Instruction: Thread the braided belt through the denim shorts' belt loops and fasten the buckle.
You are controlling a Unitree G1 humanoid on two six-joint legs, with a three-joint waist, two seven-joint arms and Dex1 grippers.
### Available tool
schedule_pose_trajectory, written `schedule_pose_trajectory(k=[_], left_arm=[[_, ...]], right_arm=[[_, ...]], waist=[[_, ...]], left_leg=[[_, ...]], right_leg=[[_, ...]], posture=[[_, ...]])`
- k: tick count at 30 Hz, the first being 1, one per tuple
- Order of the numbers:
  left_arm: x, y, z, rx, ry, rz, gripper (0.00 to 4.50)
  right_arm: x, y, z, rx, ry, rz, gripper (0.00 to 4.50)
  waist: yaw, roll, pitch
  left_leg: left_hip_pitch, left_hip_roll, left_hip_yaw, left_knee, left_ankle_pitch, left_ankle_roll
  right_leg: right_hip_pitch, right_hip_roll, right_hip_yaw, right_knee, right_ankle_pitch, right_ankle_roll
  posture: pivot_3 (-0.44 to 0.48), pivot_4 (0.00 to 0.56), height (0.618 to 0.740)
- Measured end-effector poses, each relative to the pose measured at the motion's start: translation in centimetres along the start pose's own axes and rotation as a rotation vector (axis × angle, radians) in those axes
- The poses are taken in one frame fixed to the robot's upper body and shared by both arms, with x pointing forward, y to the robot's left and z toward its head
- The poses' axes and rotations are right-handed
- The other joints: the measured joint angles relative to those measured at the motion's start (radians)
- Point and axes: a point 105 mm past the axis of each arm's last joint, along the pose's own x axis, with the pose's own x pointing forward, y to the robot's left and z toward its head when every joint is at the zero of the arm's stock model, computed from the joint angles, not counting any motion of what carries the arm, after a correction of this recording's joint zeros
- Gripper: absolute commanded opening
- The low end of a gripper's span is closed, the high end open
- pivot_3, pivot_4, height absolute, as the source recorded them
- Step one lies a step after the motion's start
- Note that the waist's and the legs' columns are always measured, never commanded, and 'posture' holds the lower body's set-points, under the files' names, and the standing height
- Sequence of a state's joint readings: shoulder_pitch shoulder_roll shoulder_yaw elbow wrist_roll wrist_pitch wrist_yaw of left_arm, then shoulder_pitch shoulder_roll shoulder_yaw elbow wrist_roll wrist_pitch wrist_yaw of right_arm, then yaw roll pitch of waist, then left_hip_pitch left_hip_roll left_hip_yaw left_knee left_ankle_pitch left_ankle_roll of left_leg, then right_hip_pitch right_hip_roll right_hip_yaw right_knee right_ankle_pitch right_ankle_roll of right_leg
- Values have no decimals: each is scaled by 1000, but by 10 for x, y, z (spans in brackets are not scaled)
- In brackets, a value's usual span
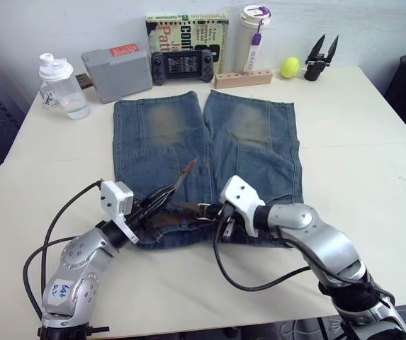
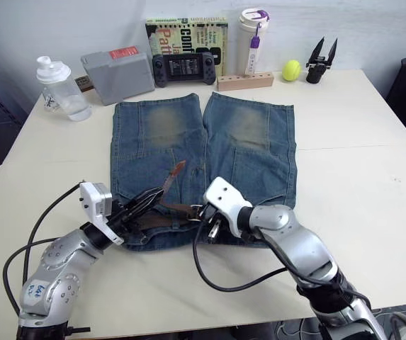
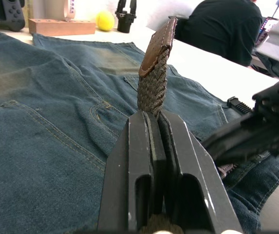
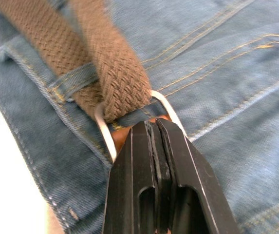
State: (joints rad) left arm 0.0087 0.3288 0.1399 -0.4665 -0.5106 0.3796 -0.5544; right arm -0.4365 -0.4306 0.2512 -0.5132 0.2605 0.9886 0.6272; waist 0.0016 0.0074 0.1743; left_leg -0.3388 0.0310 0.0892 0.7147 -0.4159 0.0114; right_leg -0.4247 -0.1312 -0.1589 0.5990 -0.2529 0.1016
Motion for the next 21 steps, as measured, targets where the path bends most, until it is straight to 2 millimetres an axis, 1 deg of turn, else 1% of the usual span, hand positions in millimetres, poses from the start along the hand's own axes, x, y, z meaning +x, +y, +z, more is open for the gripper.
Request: schedule_pose_trajectory(k=[1,3,7,9,13,21], left_arm=[[0,0,0,0,0,5,0],[0,1,1,3,-4,8,0],[1,1,2,9,-12,6,0],[3,2,5,15,-18,3,0],[5,2,8,26,-24,-2,0],[5,3,7,25,-22,6,0]], right_arm=[[-6,-7,5,19,-17,-24,98],[-12,-10,12,29,-37,-36,98],[-9,-4,5,37,-9,-15,98],[-3,3,0,33,17,3,98],[-1,8,-7,32,46,15,98],[2,11,-8,30,49,15,98]], waist=[[0,0,0],[-3,0,0],[-3,0,0],[-3,0,0],[-3,0,0],[-4,0,0]], left_leg=[[0,0,0,0,0,0],[0,0,0,-1,0,0],[0,0,1,-1,0,0],[0,0,1,-1,0,0],[0,0,1,-1,0,0],[0,0,1,-1,0,0]], right_leg=[[0,0,0,0,0,0],[-1,0,0,0,0,0],[-1,0,0,0,0,0],[-1,0,0,0,0,0],[-1,0,0,0,0,0],[-1,0,0,0,0,0]], posture=[[0,150,726],[0,150,726],[0,150,726],[0,150,726],[0,150,726],[0,150,726]])
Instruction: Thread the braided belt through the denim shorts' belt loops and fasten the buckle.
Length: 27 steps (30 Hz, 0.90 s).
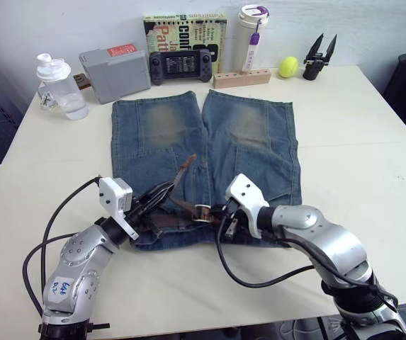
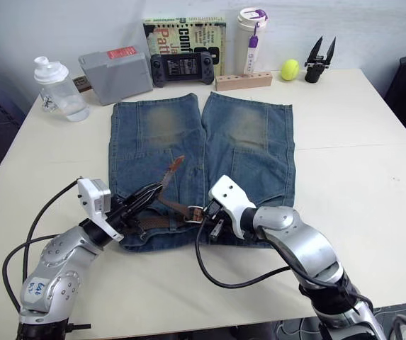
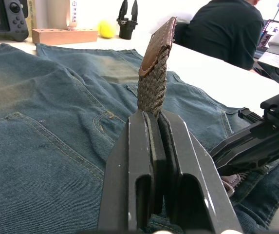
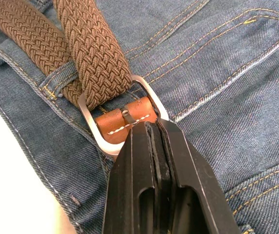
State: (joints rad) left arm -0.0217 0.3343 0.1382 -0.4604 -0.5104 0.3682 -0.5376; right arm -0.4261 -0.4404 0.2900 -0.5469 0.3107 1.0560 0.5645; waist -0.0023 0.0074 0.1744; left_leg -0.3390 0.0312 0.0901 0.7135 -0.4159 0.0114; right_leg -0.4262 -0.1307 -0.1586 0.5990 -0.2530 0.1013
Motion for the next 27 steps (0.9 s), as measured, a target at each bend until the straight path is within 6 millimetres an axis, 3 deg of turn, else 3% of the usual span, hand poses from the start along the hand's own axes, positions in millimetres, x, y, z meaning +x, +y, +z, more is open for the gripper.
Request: schedule_pose_trajectory(k=[7,17,20,24,27], left_arm=[[-1,-2,-2,-4,6,-1,0],[0,-3,-3,-7,11,-7,0],[0,-3,-4,-2,16,-8,0],[-1,-2,-3,7,24,-10,0],[-1,-3,-4,9,26,-16,0]], right_arm=[[10,14,8,-28,-11,53,98],[20,18,13,-77,-1,72,98],[15,11,14,-61,-5,62,98],[3,-2,34,-42,-80,37,98],[3,2,34,-21,-78,74,98]], waist=[[0,0,0],[-1,0,0],[1,0,0],[0,0,0],[0,0,0]], left_leg=[[0,0,0,0,0,0],[0,0,0,0,0,0],[0,0,0,0,0,0],[0,0,0,0,0,0],[-1,0,0,0,0,0]], right_leg=[[0,0,0,0,0,0],[0,0,0,0,0,0],[0,0,0,0,0,0],[0,0,0,0,0,0],[-1,0,0,0,0,0]], posture=[[0,150,726],[0,150,726],[0,150,726],[0,150,726],[0,150,726]])
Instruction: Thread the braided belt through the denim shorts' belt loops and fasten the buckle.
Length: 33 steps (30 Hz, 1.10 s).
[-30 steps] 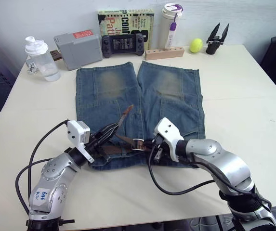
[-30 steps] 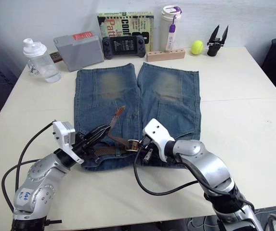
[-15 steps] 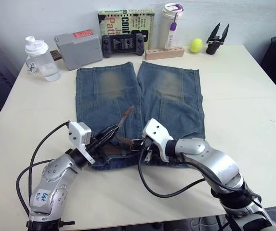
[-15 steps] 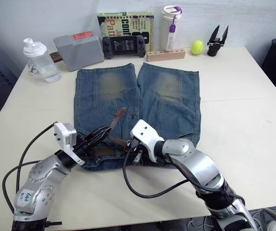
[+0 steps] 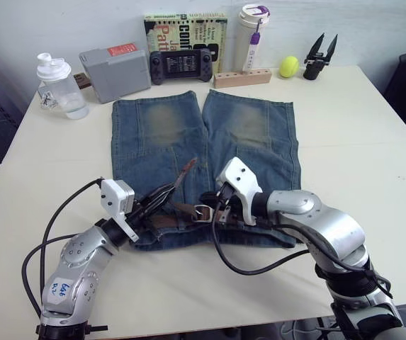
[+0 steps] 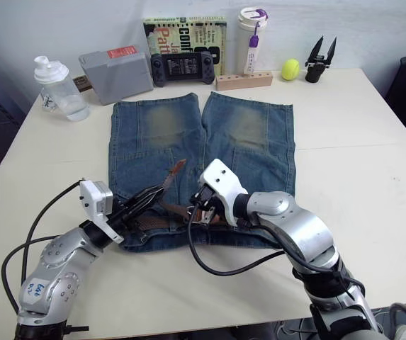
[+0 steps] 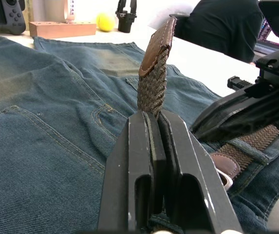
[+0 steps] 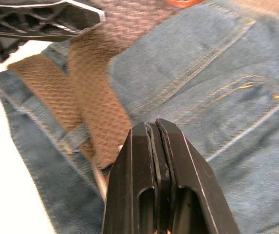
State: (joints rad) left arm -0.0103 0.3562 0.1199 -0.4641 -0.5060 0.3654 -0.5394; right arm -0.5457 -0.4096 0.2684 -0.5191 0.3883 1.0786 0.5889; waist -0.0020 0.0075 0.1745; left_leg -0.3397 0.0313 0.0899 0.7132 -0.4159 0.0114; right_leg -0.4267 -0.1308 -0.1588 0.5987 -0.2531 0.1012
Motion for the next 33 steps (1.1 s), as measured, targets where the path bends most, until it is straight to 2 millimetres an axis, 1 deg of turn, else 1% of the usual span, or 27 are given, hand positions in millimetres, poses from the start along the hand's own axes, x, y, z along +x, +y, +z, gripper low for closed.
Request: schedule_pose_trajectory(k=[2,6,10,26,28,33], left_arm=[[0,0,0,0,0,-1,0],[0,0,-1,2,2,-1,0],[-1,0,-1,4,5,-1,0],[-3,0,-3,3,15,3,0],[-2,-3,-4,6,15,-6,0],[-1,-4,-4,23,16,-14,0]], right_arm=[[0,0,-5,4,21,8,98],[6,2,-21,30,77,33,98],[11,3,-28,39,95,57,98],[15,4,-31,-37,141,143,98],[20,2,-28,-128,227,222,98],[25,-1,-27,-244,339,340,98]], waist=[[0,0,0],[-1,0,0],[0,0,0],[-2,0,0],[-2,0,0],[-2,0,-2]], left_leg=[[0,0,0,0,0,0],[0,0,0,0,0,0],[0,0,0,0,0,0],[1,0,0,0,0,0],[2,0,0,0,0,0],[3,0,0,0,0,0]], right_leg=[[0,0,0,0,0,0],[0,0,0,0,0,0],[0,0,0,0,0,0],[0,0,0,0,0,0],[1,0,0,0,0,0],[1,0,0,0,0,0]], posture=[[0,150,726],[0,150,726],[0,150,726],[0,150,726],[0,150,726],[0,150,726]])
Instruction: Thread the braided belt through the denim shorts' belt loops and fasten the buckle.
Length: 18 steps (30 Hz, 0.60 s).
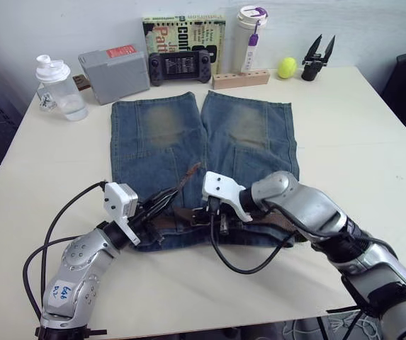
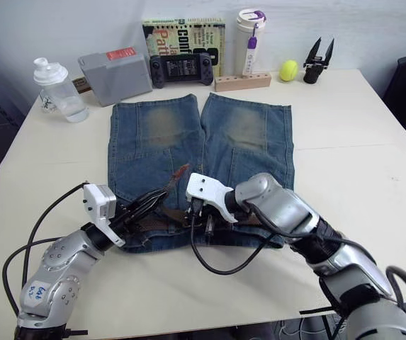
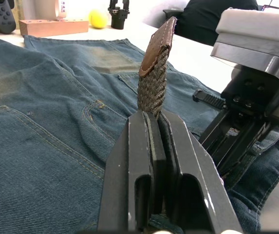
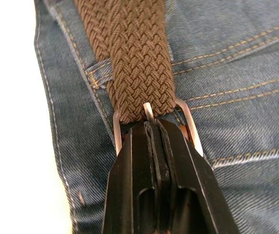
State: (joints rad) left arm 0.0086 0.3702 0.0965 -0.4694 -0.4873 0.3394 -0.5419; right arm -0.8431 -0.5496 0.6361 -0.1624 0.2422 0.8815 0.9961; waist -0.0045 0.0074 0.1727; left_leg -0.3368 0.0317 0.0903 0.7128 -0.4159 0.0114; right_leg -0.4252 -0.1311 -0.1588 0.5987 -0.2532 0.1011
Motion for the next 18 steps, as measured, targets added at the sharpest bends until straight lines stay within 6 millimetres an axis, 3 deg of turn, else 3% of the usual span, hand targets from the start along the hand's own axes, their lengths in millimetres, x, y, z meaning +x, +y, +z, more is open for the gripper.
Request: schedule_pose_trajectory(k=[6,18], left_arm=[[5,-1,5,20,-13,-22,0],[18,6,19,108,16,-137,0]], right_arm=[[4,-3,1,-106,86,40,98],[14,1,5,-152,138,58,98]], waist=[[1,3,-11],[-13,7,-24]], left_leg=[[2,0,-1,-1,0,0],[6,1,-1,-6,0,-1]], right_leg=[[3,0,-1,-2,0,0],[5,1,-2,-4,-1,-1]], posture=[[0,150,726],[0,150,726]])
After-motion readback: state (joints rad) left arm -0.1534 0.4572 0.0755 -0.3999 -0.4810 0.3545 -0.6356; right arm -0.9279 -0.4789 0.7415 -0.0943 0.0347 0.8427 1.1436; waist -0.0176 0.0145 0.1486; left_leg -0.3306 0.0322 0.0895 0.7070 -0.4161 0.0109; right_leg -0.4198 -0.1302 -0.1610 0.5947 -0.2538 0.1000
